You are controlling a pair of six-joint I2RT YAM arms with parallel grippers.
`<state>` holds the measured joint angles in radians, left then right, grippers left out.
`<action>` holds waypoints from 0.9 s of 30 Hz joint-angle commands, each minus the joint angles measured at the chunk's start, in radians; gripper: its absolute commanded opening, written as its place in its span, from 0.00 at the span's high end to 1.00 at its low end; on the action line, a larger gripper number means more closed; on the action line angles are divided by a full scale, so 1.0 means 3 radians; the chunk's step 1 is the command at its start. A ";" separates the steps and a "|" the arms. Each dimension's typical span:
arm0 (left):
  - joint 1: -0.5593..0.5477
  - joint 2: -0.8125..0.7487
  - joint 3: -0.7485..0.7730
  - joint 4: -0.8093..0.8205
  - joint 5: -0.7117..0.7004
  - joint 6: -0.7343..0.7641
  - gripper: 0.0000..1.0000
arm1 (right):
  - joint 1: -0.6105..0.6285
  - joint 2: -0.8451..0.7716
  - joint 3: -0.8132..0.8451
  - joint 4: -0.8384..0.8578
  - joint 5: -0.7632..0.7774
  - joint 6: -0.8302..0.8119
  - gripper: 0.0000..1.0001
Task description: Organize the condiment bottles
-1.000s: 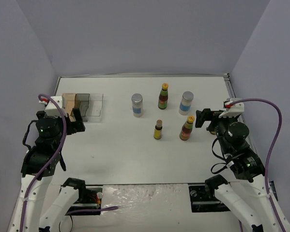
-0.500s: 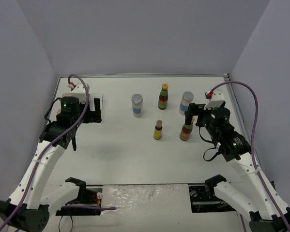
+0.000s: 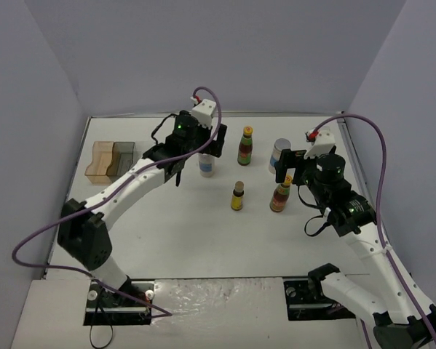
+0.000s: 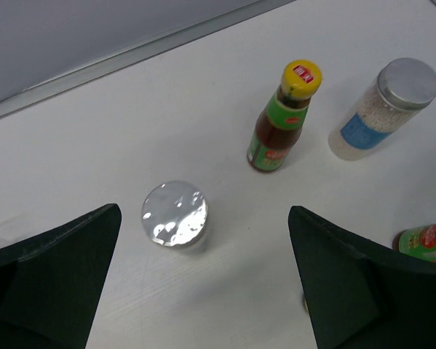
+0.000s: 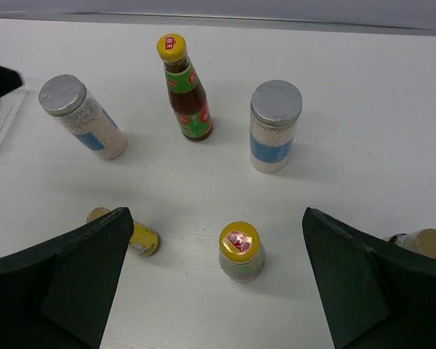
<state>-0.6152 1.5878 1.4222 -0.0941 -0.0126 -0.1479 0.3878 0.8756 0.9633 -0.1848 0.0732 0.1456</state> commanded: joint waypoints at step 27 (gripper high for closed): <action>-0.0144 0.1951 0.0980 0.2378 0.0682 0.0052 0.08 | 0.0012 -0.0289 0.0092 0.0112 -0.0442 -0.0046 0.00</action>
<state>-0.6537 2.1969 1.6276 0.4785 0.1644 -0.1429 0.3878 0.8113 0.9829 -0.1927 -0.0318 0.1168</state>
